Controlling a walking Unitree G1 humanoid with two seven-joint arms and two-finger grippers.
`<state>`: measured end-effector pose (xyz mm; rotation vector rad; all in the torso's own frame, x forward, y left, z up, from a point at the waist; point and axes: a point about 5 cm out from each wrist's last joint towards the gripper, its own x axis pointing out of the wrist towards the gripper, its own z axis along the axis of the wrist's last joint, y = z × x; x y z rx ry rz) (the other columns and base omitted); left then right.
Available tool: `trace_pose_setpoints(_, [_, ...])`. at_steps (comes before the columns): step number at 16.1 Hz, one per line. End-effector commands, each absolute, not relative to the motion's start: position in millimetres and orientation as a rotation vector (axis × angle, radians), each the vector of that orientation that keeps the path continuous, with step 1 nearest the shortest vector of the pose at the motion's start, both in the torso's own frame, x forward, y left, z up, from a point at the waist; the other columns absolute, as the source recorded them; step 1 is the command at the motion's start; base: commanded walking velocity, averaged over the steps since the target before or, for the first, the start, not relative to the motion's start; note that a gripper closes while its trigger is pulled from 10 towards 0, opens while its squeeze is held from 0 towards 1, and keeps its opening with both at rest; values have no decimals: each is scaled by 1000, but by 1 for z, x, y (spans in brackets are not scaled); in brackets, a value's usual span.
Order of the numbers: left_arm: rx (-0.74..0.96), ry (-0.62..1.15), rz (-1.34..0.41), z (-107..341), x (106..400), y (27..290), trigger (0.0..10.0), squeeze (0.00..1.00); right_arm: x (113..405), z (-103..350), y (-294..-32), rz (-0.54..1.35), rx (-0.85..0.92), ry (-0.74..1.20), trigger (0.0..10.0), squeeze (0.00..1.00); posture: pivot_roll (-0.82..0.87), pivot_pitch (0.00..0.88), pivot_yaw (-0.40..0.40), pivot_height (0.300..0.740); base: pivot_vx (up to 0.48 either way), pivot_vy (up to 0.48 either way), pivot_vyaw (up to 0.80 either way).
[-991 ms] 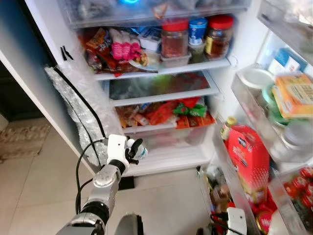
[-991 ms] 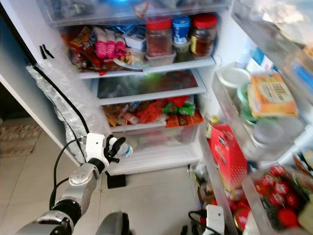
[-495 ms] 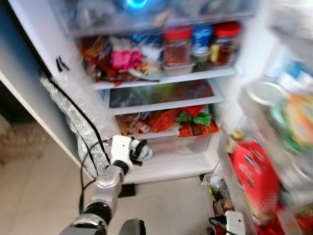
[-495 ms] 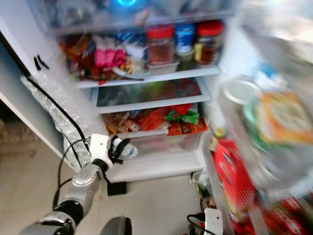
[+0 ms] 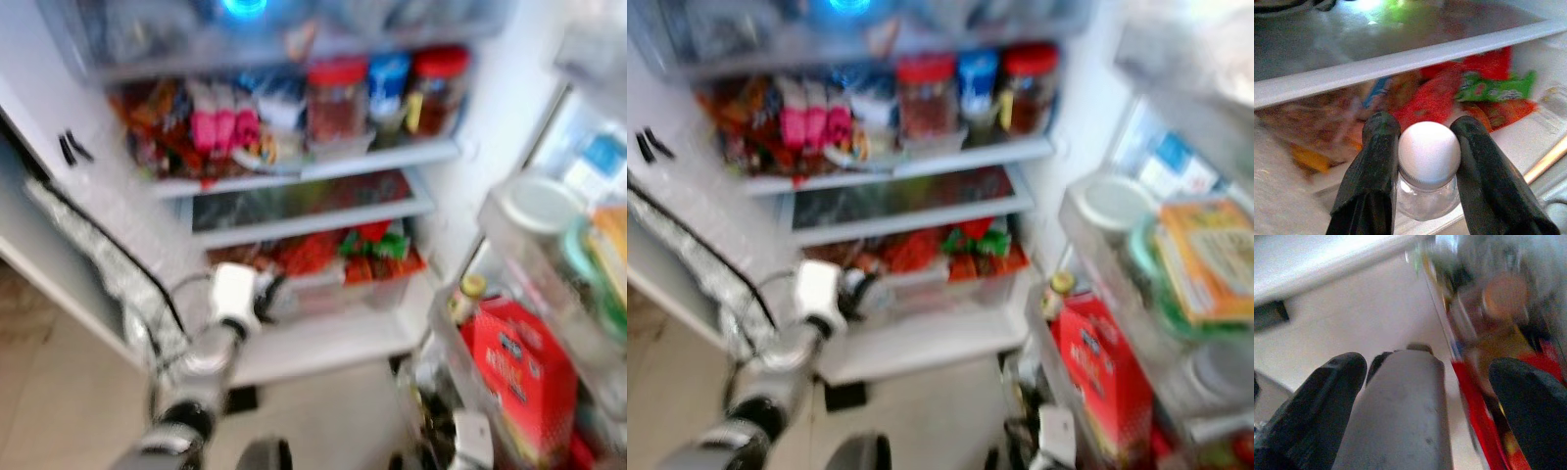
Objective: Restocking fridge
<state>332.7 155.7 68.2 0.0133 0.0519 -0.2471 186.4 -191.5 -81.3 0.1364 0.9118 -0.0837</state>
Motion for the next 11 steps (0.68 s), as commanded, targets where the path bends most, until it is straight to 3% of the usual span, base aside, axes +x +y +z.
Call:
trace_pose_setpoints(1, [29,13,-285,76,336,144,10000,0,174,-88,-191,-91,149,964,10000,0,51,119,47,645,300,0,0])
trace_pose_setpoints(5, [96,-29,-322,84,338,140,10000,0,174,-88,-190,-85,152,966,10000,0,47,122,51,645,296,0,0])
trace_pose_setpoints(7, [273,-144,-402,104,342,133,10000,0,173,-88,-190,-84,153,967,10000,0,50,126,51,645,150,0,0])
trace_pose_setpoints(8, [444,-218,-462,117,343,127,10000,0,173,-88,-190,-82,152,967,10000,0,50,126,50,645,0,0,0])
trace_pose_setpoints(11, [679,-314,-547,132,344,119,10000,0,173,-88,-190,-78,152,968,10000,0,45,126,54,645,0,0,0])
